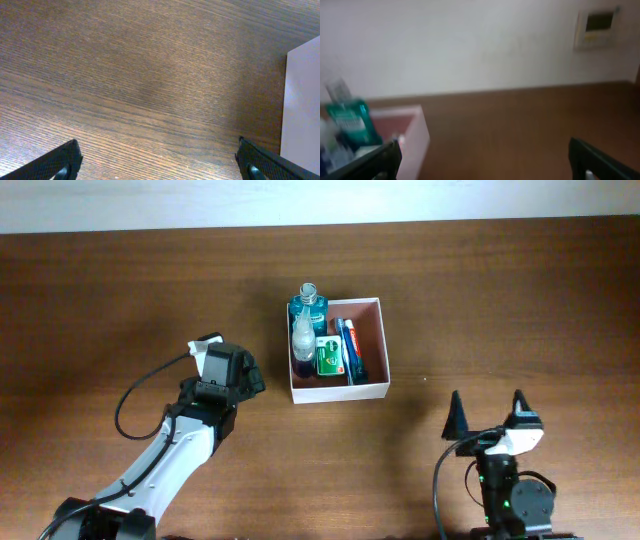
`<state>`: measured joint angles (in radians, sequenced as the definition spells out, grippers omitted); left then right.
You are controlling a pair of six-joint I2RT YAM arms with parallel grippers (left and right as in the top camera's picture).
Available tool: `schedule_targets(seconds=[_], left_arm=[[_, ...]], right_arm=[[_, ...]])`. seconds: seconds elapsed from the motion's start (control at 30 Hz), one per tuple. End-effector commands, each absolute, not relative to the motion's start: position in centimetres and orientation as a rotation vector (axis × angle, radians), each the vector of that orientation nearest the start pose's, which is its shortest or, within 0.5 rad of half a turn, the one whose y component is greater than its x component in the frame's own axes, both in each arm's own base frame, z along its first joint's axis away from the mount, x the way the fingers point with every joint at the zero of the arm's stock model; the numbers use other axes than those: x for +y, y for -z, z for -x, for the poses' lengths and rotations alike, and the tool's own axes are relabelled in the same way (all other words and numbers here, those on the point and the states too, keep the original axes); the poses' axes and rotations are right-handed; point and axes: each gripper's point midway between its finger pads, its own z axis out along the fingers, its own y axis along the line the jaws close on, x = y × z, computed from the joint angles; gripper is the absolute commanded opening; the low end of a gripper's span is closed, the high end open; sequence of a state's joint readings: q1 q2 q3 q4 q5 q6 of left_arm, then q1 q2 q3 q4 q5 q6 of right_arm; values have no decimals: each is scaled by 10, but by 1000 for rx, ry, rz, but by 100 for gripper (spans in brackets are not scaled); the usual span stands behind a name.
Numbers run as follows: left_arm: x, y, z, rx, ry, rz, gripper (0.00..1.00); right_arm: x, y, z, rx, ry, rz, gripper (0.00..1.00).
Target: Pack container
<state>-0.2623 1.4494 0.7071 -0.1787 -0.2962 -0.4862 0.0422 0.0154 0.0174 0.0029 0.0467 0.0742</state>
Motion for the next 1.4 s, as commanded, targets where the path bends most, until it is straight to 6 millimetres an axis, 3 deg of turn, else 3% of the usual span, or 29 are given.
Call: schedule_targets(seconds=[0.0,0.1,1.37], left_arm=[[-40,-65,-355,2404,-62,377,99],[-40,-65,-355,2404,-62,377,99],[-40,-64,-354,2409,-65,377,99]], right_arm=[[1,-169,-247,1596,-11,-26,99],[1,-156,-246,1649,17,5,99],[2,-156,-246,1647,43,44,99]])
